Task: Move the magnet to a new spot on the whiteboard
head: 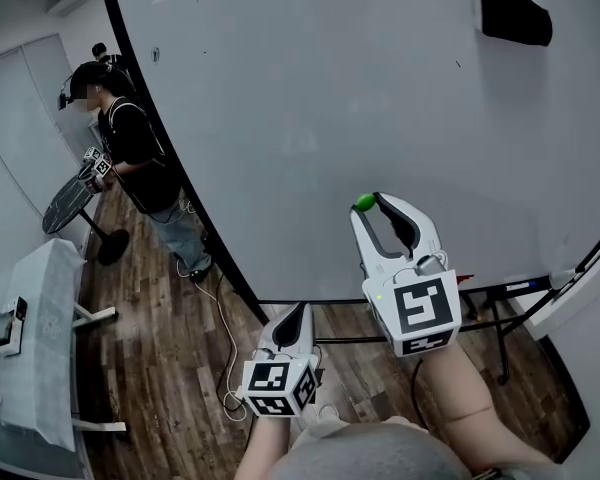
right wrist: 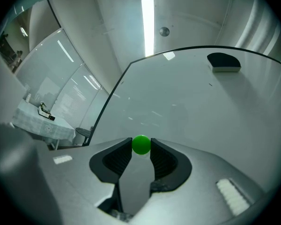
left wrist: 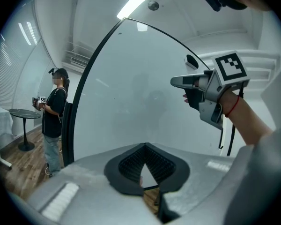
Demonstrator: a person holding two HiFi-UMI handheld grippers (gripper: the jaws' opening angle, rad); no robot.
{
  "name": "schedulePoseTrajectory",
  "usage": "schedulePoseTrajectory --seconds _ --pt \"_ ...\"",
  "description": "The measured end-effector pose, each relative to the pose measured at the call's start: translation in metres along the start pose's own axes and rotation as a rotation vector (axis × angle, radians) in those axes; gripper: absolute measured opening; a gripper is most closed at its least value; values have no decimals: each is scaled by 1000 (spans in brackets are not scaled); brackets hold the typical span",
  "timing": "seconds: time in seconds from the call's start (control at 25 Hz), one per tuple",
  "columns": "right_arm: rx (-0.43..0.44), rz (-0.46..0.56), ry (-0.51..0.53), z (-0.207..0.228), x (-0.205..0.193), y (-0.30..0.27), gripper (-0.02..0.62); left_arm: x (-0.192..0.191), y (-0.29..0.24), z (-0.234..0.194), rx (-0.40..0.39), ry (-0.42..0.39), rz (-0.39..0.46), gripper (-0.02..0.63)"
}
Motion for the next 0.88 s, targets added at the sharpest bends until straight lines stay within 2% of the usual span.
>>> schedulePoseTrajectory --seconds 0.4,0.88 --pt "-47 7 42 -5 12 -41 124 5 -12 -30 -35 5 4 5" --pt "-115 -11 79 -5 13 -69 124 12 -31 -45 -111 -21 9 5"
Point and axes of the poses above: the fingertips, and each gripper's own axes: y backward along the fingers, z to its right, x out of its top, the point moved 2 cm from there along y, backward along the fingers, and after that the axes turned 2 degrees about -y, right-handed, at the moved point
